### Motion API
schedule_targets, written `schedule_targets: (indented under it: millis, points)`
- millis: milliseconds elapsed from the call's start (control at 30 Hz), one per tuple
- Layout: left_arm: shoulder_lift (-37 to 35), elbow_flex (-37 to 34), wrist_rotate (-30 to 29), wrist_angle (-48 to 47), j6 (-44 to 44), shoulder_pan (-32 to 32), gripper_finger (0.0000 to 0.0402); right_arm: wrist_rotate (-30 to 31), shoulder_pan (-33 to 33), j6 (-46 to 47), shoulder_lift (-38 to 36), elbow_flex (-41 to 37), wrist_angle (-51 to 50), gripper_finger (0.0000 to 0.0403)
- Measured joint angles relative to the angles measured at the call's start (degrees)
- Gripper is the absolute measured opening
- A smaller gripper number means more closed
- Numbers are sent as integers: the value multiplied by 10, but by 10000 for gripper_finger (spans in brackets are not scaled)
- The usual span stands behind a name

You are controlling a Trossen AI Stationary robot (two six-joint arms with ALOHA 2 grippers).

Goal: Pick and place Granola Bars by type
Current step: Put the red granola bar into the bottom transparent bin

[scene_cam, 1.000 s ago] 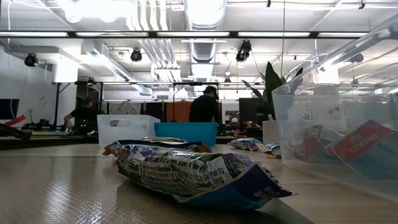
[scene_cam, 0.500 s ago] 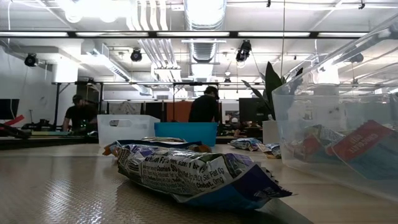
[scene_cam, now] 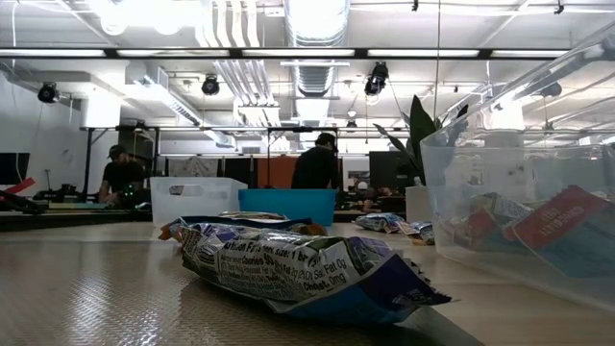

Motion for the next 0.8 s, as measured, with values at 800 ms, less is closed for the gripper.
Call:
schedule_targets:
  millis: [800]
  points:
    - [-23, 14, 41, 55, 39, 24, 0, 0, -8, -8, 10, 0, 17, 281]
